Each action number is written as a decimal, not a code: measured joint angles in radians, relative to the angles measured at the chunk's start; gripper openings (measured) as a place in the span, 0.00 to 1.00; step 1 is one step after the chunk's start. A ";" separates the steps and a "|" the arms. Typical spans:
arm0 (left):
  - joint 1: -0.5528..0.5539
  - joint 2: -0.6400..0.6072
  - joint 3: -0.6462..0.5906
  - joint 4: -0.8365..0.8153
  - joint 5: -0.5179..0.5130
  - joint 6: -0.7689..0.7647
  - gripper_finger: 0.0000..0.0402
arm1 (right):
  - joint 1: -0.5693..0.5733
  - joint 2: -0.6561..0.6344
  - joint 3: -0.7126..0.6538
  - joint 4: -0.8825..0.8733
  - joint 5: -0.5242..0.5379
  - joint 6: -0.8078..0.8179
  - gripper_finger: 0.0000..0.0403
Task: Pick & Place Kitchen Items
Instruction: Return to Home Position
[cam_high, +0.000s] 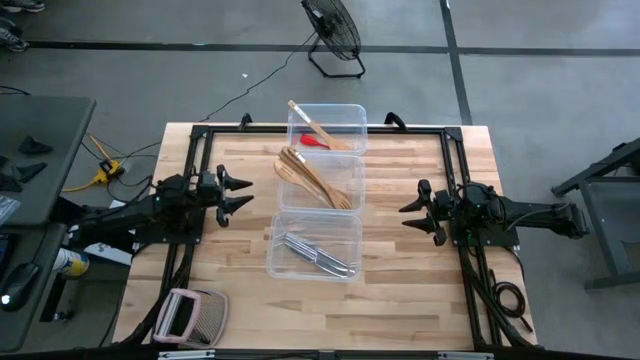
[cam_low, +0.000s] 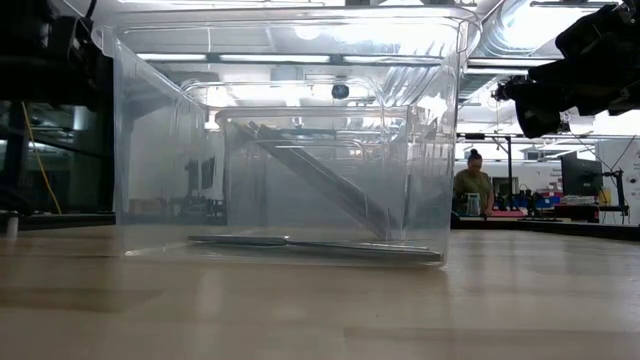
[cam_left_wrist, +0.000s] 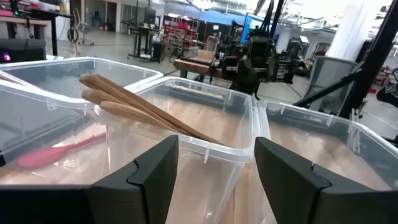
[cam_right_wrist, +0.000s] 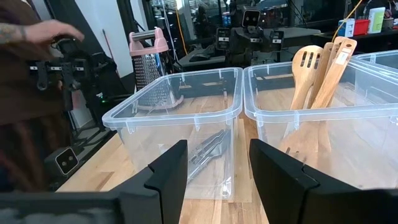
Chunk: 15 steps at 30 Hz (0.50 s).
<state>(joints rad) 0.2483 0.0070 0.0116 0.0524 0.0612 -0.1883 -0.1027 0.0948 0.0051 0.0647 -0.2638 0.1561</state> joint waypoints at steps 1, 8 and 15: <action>0.000 0.000 0.000 -0.001 0.000 0.000 0.53 | 0.000 0.000 0.000 0.000 0.000 0.000 0.41; 0.000 -0.001 0.000 -0.010 0.000 0.000 0.53 | 0.000 0.000 0.000 0.000 0.000 0.000 0.41; 0.000 -0.001 0.000 -0.010 -0.001 0.000 0.53 | 0.000 0.000 0.000 0.001 0.000 0.000 0.41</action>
<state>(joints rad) 0.2484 0.0063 0.0116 0.0422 0.0601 -0.1885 -0.1027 0.0948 0.0052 0.0654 -0.2638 0.1561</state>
